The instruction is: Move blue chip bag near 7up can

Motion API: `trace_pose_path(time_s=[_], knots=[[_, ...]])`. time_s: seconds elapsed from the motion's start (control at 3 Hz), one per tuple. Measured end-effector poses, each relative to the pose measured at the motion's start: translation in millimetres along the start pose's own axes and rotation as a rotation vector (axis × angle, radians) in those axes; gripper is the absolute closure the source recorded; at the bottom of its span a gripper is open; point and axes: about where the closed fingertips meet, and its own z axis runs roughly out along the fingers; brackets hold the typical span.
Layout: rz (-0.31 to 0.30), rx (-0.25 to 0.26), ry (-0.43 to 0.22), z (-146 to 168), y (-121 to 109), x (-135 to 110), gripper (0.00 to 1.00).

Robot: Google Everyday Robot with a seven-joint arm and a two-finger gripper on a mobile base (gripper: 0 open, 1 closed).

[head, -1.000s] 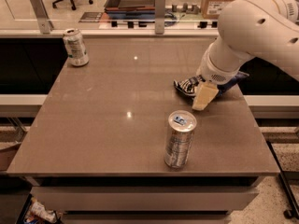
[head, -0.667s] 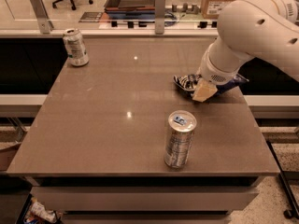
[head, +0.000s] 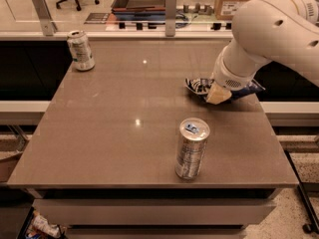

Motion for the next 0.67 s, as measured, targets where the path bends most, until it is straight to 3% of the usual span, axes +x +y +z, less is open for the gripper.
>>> trace_pose_path(time_s=[0.67], knots=[[-0.016, 0.006, -0.006, -2.8, -4.6, -5.3, 1.0]])
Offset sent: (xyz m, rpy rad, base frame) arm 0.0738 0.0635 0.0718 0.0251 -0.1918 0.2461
